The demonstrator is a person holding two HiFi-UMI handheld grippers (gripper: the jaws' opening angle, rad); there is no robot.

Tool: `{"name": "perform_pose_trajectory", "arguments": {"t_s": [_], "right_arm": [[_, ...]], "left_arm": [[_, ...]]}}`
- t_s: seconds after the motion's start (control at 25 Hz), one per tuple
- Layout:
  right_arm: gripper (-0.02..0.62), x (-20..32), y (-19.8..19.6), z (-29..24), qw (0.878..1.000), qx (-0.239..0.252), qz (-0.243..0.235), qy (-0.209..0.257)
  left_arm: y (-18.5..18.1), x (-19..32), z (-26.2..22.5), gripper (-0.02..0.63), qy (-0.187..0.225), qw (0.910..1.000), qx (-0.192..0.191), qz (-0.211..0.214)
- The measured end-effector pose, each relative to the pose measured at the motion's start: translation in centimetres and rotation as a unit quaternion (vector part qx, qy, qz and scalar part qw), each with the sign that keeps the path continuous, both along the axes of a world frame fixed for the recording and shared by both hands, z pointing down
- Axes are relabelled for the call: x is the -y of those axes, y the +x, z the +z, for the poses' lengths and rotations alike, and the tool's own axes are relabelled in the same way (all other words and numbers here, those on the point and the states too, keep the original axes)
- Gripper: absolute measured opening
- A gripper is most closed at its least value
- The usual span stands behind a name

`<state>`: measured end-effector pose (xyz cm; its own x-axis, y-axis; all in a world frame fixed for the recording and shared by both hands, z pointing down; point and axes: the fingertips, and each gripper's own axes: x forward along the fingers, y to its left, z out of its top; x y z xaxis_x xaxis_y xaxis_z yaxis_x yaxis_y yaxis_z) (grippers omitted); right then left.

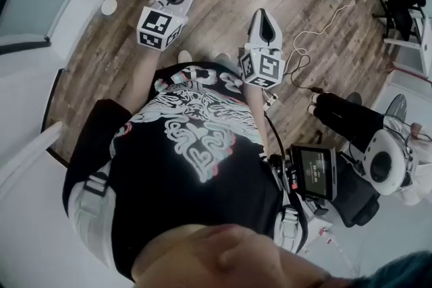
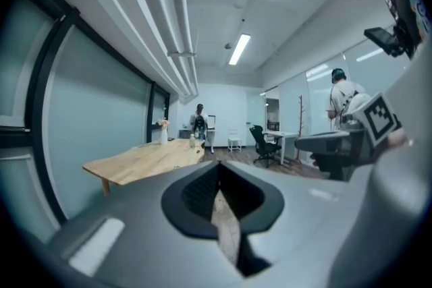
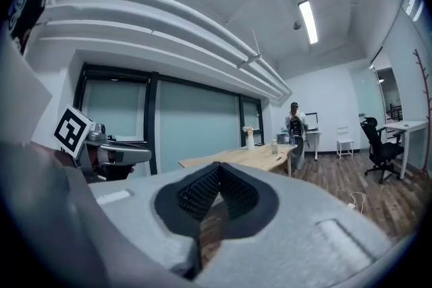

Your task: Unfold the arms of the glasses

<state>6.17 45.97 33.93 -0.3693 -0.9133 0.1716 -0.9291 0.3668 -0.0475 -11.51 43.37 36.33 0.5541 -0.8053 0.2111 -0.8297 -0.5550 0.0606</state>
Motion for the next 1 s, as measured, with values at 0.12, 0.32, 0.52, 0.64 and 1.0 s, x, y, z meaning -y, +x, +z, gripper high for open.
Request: {"name": "perform_pose_trajectory", "arguments": {"t_s": [0.12,0.32,0.52,0.64,1.0], "right_arm": [[-0.002,0.2,0.2,0.0,1.0,0.013,0.007,-0.004],[-0.002,0.5,0.0,-0.2,0.999,0.031,0.007,-0.004],[-0.002,0.8,0.1,-0.3,0.999,0.04,0.01,-0.007],[-0.002,0.9,0.0,-0.3,0.999,0.031,0.013,-0.009],[-0.002,5.5,0.4,1.1,0.999,0.016,0.032,-0.02]], "left_arm": [[-0.1,0.0,0.0,-0.011,-0.001,1.0,-0.002,0.002],[-0.8,0.1,0.4,-0.011,-0.018,0.9996,-0.022,-0.003],[-1.4,0.4,0.3,-0.011,-0.027,0.9989,-0.037,-0.01],[-2.1,1.2,0.7,-0.011,-0.029,0.9988,-0.037,-0.016],[-2.8,6.3,2.3,-0.011,-0.035,0.9984,-0.041,-0.017]]}}
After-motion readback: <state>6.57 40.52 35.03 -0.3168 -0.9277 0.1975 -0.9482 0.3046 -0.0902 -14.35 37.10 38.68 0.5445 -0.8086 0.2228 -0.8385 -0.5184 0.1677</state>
